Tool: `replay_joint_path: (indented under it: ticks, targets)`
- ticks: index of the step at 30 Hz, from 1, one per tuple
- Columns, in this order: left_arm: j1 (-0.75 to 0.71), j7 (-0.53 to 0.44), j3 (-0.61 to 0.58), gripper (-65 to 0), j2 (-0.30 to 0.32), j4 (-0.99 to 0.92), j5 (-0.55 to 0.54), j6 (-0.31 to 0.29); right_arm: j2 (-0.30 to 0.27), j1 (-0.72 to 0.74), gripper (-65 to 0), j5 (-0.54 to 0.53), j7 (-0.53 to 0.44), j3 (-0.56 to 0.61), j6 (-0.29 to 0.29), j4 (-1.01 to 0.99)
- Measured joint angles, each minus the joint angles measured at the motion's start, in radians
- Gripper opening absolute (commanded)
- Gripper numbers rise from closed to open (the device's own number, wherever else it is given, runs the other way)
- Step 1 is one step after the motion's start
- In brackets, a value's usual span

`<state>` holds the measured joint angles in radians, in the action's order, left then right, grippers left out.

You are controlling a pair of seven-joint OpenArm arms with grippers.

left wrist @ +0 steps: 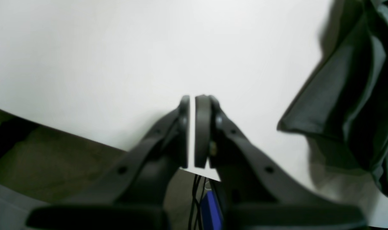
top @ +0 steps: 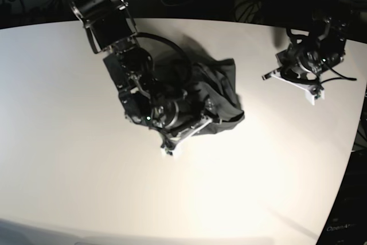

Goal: Fold the T-shirt properly
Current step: 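Hold the bundle with the right gripper and drag it toward the left gripper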

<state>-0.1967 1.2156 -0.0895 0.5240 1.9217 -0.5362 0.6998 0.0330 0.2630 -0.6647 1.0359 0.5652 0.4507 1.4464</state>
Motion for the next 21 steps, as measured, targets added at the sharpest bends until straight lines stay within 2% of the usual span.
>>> replay_joint_path:
  ticks: [2, 3, 8, 10, 14, 21]
  targets:
    - [0.000, 0.000, 0.000, -61.9, 0.000, -0.003, 0.000, 0.000, 0.001, 0.009, -63.8, -0.001, -0.001, 0.000, -0.001, 0.014]
    - [0.000, 0.000, 0.000, -61.9, 0.000, -0.003, 0.000, 0.000, 0.001, 0.012, -65.0, -0.003, -0.002, 0.000, -0.001, 0.016]
    - [0.000, 0.000, 0.000, -61.9, 0.000, -0.004, 0.000, 0.000, -0.006, 0.007, -64.9, 0.000, 0.040, 0.007, -0.001, 0.016]
    - [0.000, 0.000, 0.000, -61.9, 0.000, -0.004, 0.000, 0.000, -0.028, 0.008, -64.9, -0.012, 0.042, 0.012, -0.005, 0.016]
    - [0.001, 0.000, 0.000, -61.9, 0.002, -0.005, 0.000, 0.000, -0.074, 0.009, -64.9, 0.000, 0.035, 0.006, -0.095, 0.016]
    - [0.011, 0.000, 0.000, -61.9, 0.002, -0.006, 0.000, 0.000, -0.111, 0.008, -64.9, -0.003, 0.038, 0.011, -0.107, 0.016]
